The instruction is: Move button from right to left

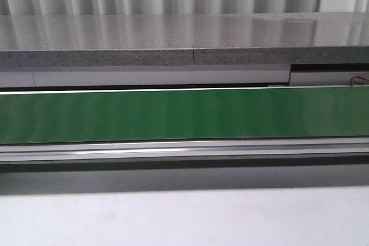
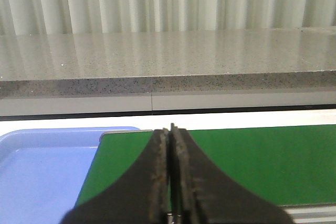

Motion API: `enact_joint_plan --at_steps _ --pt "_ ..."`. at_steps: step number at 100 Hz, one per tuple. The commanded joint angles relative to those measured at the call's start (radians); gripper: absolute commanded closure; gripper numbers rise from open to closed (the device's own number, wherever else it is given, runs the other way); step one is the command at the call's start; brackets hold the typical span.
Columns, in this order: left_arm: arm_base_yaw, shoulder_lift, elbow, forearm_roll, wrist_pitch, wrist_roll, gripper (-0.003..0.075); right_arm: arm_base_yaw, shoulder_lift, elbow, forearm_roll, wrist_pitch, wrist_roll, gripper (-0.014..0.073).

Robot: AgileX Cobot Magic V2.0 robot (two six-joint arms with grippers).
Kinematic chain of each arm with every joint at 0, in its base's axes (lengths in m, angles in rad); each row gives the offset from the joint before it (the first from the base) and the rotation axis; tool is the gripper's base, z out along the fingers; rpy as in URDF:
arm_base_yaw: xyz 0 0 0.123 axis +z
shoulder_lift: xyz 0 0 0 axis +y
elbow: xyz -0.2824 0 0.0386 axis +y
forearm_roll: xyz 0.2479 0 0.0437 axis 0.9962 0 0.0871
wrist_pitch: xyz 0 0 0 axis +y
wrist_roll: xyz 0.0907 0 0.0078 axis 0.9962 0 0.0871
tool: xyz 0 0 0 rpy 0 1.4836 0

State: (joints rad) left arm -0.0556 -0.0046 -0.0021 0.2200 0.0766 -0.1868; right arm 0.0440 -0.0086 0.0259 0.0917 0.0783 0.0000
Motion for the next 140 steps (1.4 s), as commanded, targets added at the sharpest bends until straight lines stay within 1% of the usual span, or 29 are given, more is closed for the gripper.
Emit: enact_joint_plan --at_steps 1,66,79,85,94,112,140 --pt "-0.008 -0.034 0.024 -0.008 -0.077 -0.01 0.074 0.0 -0.011 -0.016 0.004 -0.086 0.0 0.066" --pt "-0.008 -0.034 0.024 -0.008 -0.077 -0.01 0.074 0.0 -0.011 -0.016 0.004 -0.086 0.0 0.066" --pt "-0.008 -0.034 0.024 -0.008 -0.077 -0.01 0.074 0.0 -0.011 -0.019 0.004 -0.143 0.0 0.066" --pt "-0.008 -0.034 0.024 -0.008 -0.077 -0.01 0.074 0.0 -0.011 -0.036 0.004 -0.135 0.0 0.066" --pt "-0.008 -0.034 0.024 -0.008 -0.077 -0.01 0.074 0.0 -0.01 -0.1 0.007 -0.06 0.0 0.066" --pt "-0.008 -0.034 0.024 -0.008 -0.077 -0.01 0.074 0.0 0.037 -0.328 0.004 0.223 0.0 0.066" --pt "-0.008 -0.034 0.024 -0.008 -0.077 -0.01 0.074 0.0 0.302 -0.679 0.006 0.616 0.0 0.066"
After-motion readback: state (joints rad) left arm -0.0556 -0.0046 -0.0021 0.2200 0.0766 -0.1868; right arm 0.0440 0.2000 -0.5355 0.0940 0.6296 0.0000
